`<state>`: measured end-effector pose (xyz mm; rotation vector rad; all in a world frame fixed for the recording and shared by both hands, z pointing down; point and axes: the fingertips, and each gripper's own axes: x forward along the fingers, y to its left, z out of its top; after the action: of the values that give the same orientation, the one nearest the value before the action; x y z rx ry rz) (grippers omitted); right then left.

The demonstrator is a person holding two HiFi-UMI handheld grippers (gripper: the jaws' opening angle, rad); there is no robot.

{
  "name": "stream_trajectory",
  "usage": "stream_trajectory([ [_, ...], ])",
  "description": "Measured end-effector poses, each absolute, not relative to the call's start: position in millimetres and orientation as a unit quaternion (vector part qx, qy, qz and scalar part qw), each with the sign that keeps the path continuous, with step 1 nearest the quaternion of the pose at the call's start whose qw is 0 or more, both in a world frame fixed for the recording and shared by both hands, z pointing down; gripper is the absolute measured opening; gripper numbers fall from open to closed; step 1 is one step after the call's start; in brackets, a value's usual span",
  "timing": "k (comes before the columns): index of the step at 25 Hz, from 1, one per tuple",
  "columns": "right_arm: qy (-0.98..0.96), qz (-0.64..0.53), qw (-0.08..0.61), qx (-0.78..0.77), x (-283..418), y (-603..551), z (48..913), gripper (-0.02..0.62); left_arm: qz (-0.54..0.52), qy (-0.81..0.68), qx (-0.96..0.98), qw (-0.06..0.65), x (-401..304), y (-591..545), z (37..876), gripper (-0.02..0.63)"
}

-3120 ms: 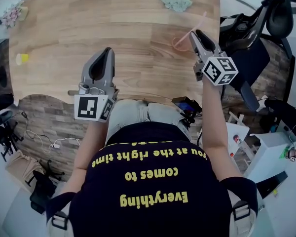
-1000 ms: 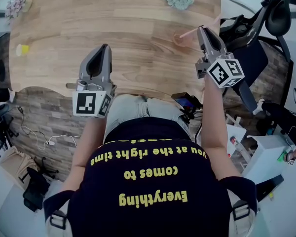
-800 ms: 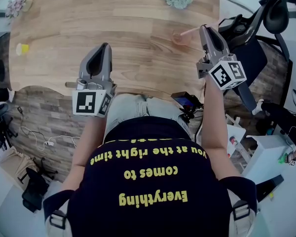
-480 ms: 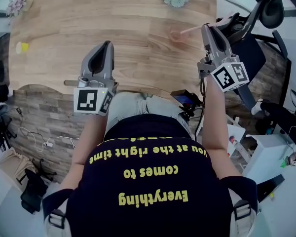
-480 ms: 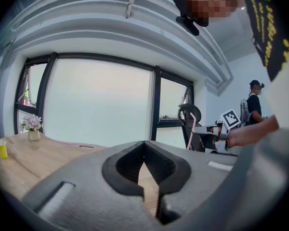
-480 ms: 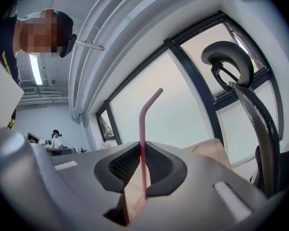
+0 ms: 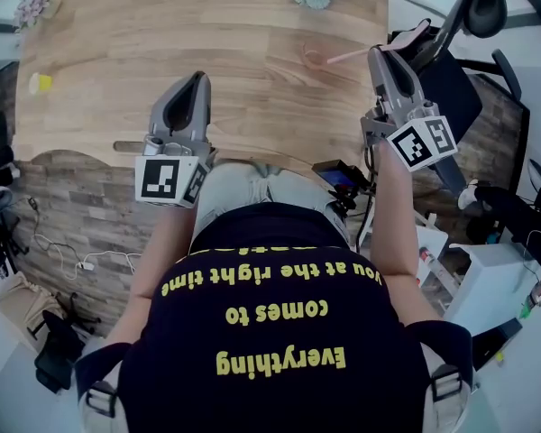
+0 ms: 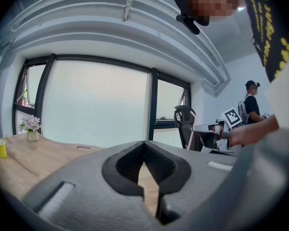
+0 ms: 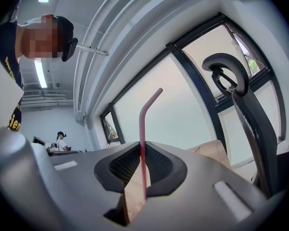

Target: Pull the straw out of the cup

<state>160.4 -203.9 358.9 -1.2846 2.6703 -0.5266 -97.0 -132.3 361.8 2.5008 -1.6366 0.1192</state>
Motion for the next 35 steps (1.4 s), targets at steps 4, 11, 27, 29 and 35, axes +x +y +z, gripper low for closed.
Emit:
stream_trajectory([
  [4,0.89,-0.182,0.067,-0.413,161.7,-192.1,359.3,0.039,0.036,-0.545,0.834,0.073,-92.3,-124.0,358.7,0.0],
  [11,0.898,-0.193,0.051,-0.393,162.1,-181.4,368.3,0.038,0.033,-0.545,0.835,0.073,-83.9,-117.0,358.8,0.0],
  [27,0.893,-0.233,0.0,-0.385,168.6,-165.2,402.9,0.038,0.036,-0.54,0.837,0.08,-79.8,-110.5,366.1,0.0],
  [29,0.891,-0.242,-0.005,-0.383,170.9,-164.2,409.9,0.038,0.037,-0.539,0.837,0.08,-78.9,-110.5,367.0,0.0],
  [35,0.883,-0.271,-0.036,-0.381,173.9,-158.0,435.0,0.038,0.038,-0.536,0.839,0.083,-80.1,-110.3,369.8,0.0],
])
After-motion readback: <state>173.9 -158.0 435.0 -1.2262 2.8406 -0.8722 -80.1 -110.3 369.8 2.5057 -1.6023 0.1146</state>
